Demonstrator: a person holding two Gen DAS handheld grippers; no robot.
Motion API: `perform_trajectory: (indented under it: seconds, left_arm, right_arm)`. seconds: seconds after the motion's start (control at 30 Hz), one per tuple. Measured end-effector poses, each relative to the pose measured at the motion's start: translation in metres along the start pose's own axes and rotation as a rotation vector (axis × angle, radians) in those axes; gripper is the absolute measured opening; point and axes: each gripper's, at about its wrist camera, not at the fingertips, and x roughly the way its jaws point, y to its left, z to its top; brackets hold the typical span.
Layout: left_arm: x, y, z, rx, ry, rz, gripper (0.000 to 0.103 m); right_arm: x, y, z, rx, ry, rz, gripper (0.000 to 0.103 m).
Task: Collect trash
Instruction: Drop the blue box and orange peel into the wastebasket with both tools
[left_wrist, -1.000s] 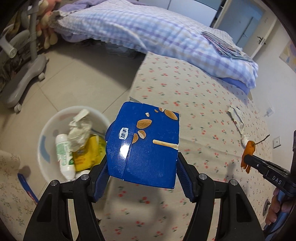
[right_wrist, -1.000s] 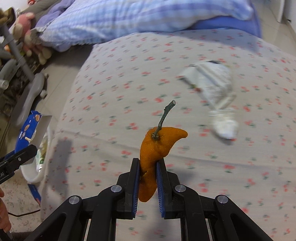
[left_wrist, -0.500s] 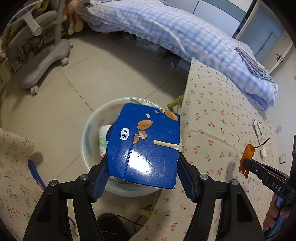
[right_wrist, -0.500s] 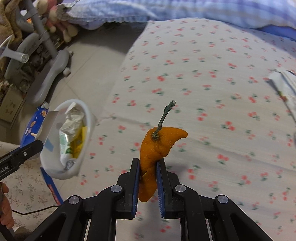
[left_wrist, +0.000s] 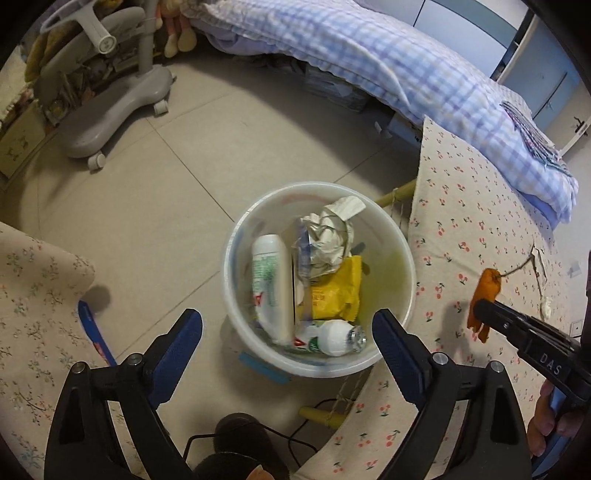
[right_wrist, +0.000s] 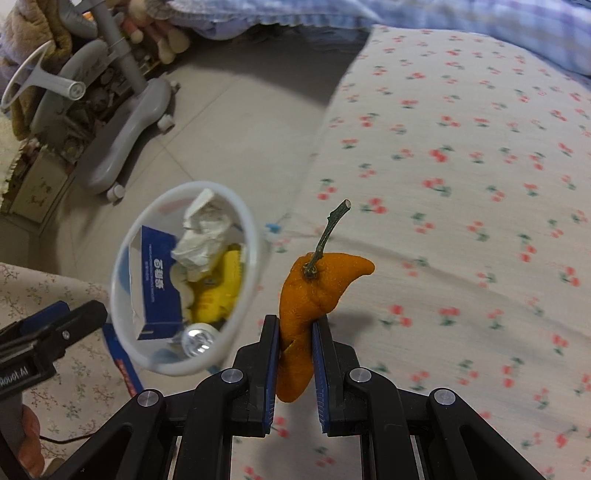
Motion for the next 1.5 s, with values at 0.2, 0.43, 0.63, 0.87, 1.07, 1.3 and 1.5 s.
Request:
perform_trajectory:
  seconds: [0.2, 0.43, 0.63, 0.87, 1.07, 1.3, 1.5]
  left_arm:
    - [-0.005, 0.014, -0.002, 0.011, -0.018, 0.048, 0.095]
    - [-0.011, 0.031, -0.003, -0.008, -0.020, 0.040, 0.095]
    - [-0.013, 0.028, -0.003, -0.003, -0.022, 0.039, 0.095]
    - [-0.018, 0.021, -0.002, -0.004, -0.019, 0.013, 0.095]
    - [-0.019, 0.000, 0.000, 0.011, -0.023, -0.019, 0.095]
    - [-0.016, -0.044, -0.002, 0.065, -0.021, -0.042, 0.095]
    - [-0.009, -0.081, -0.003, 0.083, -0.009, -0.071, 0.095]
  right_arm:
    - [0.019, 0.023, 0.008, -0.031, 0.001, 0.031, 0.015]
    - [0.033, 0.037, 0.015, -0.050, -0.015, 0.062, 0.017]
    - [0.028, 0.050, 0.013, -0.097, -0.046, 0.114, 0.019]
    - [0.002, 0.044, 0.008, -0.090, -0.113, 0.137, 0.064]
    - [-0.034, 0.014, 0.004, -0.092, -0.177, -0.043, 0.069]
    - [-0.073, -0.070, -0.003, 0.043, -0.203, -0.168, 0.070]
    - [-0.101, -0.140, -0.014, 0.139, -0.204, -0.231, 0.070]
